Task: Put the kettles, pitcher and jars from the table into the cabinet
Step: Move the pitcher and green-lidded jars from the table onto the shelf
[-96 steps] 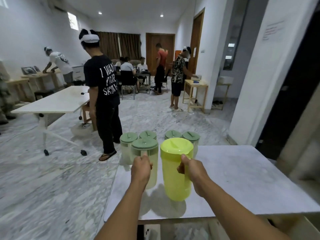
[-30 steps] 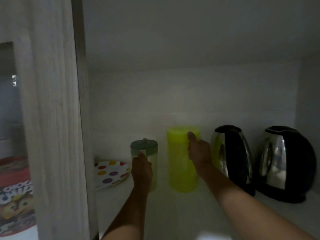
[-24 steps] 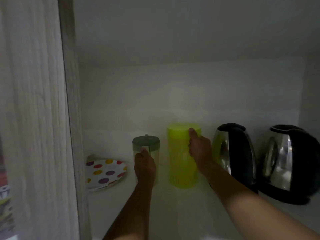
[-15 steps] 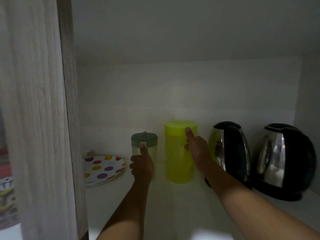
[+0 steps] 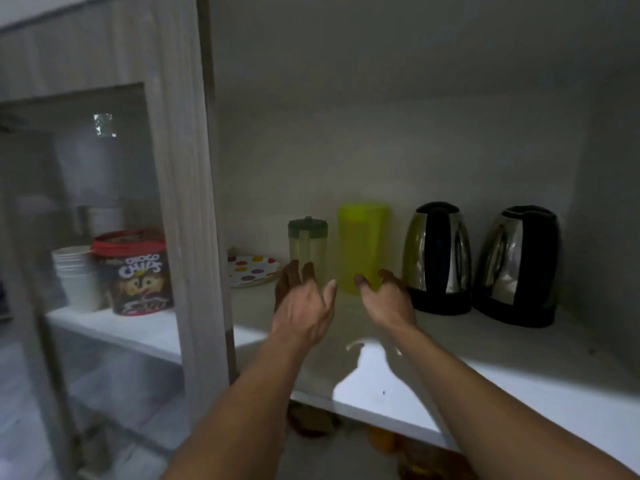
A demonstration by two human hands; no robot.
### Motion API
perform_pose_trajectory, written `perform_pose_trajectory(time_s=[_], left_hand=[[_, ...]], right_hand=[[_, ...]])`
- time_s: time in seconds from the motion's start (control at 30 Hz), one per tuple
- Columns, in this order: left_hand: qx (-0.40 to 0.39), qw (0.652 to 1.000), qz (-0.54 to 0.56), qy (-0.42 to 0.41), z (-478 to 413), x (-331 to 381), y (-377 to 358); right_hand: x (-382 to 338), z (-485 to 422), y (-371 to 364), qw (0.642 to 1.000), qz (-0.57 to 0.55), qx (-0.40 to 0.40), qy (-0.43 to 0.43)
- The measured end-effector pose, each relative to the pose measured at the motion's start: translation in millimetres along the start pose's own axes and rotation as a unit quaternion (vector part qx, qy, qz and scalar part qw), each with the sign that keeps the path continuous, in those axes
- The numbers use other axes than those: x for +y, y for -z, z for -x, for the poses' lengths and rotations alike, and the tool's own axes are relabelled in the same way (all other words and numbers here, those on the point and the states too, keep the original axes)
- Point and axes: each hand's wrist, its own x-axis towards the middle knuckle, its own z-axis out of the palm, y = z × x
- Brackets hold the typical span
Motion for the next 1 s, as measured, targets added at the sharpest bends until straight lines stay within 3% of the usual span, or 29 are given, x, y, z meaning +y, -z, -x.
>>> perform_pose_trajectory(time_s=[0.1, 0.27, 0.47, 0.7, 1.0], left_hand=[[0.014, 0.998, -0.042, -0.045, 43, 2, 29], [0.020, 0.995, -0.098, -0.024, 107, -20, 96], [0.038, 0.980, -0.177, 0.080, 177, -82, 196], [0.058, 0.941, -0.272, 0.193, 296, -184, 346], [0.069, 0.837, -0.343, 0.420, 508, -323, 541]], right_hand=[[-6, 54, 3, 0.998, 0.033, 0.016, 0.058], [-34, 131, 3, 0.990, 0.050, -0.055, 0.118], [-99, 217, -30, 0.971, 0.064, -0.092, 0.213], [-203, 366, -125, 0.932, 0.042, -0.205, 0.294], [-319, 635, -245, 0.830, 0.011, -0.400, 0.388]])
